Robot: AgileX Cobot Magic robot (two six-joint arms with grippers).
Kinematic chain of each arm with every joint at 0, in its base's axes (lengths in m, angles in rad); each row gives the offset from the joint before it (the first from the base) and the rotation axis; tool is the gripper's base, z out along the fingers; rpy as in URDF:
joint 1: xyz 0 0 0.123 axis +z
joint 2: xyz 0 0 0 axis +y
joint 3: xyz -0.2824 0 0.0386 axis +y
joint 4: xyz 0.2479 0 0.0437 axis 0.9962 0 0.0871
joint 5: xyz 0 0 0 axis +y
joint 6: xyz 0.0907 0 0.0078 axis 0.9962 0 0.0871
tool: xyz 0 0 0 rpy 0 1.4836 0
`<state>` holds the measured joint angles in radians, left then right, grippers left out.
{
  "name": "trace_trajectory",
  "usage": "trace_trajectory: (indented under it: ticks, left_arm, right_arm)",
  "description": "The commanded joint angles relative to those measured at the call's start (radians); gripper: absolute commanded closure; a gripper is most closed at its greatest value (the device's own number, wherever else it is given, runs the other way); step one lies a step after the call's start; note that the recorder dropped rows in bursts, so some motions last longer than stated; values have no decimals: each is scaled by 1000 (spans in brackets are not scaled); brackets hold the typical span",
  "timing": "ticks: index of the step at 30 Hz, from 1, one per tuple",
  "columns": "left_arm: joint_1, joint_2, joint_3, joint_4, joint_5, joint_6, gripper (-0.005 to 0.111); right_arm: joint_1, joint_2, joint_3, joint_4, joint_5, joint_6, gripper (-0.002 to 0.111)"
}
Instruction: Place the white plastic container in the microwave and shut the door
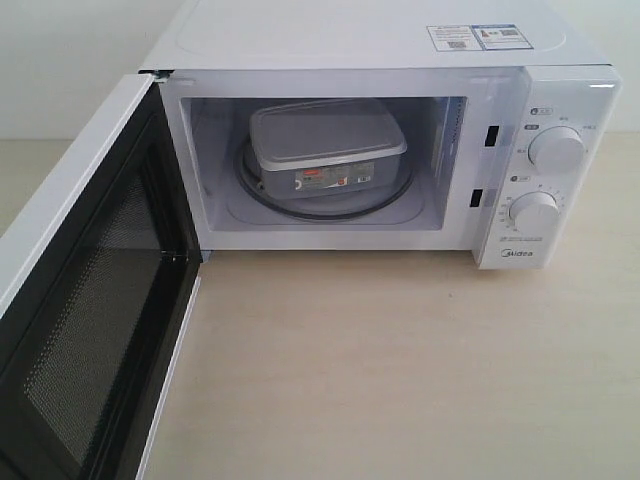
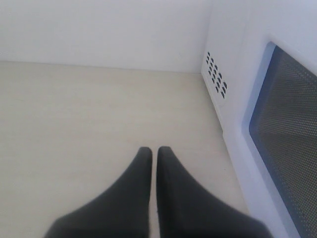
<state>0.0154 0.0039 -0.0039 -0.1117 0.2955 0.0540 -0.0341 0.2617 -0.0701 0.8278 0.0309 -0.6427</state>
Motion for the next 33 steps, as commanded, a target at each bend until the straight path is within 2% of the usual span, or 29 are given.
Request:
trace_trajectory:
  ticks: [1, 9, 12, 14, 18, 21, 33]
  left_arm:
    - [3, -4, 4, 3, -1, -2, 102]
    - [3, -4, 4, 3, -1, -2, 102]
    - [3, -4, 4, 3, -1, -2, 102]
    - [3, -4, 4, 3, -1, -2, 102]
    - [3, -4, 4, 3, -1, -2, 102]
    - [3, -4, 4, 3, -1, -2, 102]
    - [3, -4, 4, 3, -1, -2, 102]
  right_arm:
    - [-6, -9, 19, 3, 3, 3, 108]
    - [-6, -54, 21, -1, 5, 5, 108]
    - [-6, -109, 38, -101, 39, 35, 108]
    - [-6, -137, 55, -224, 65, 127, 108]
    - [-6, -195, 70, -525, 85, 462, 108]
    - [-6, -229, 70, -645, 123, 598, 108]
    - [-6, -241, 70, -720, 241, 617, 108]
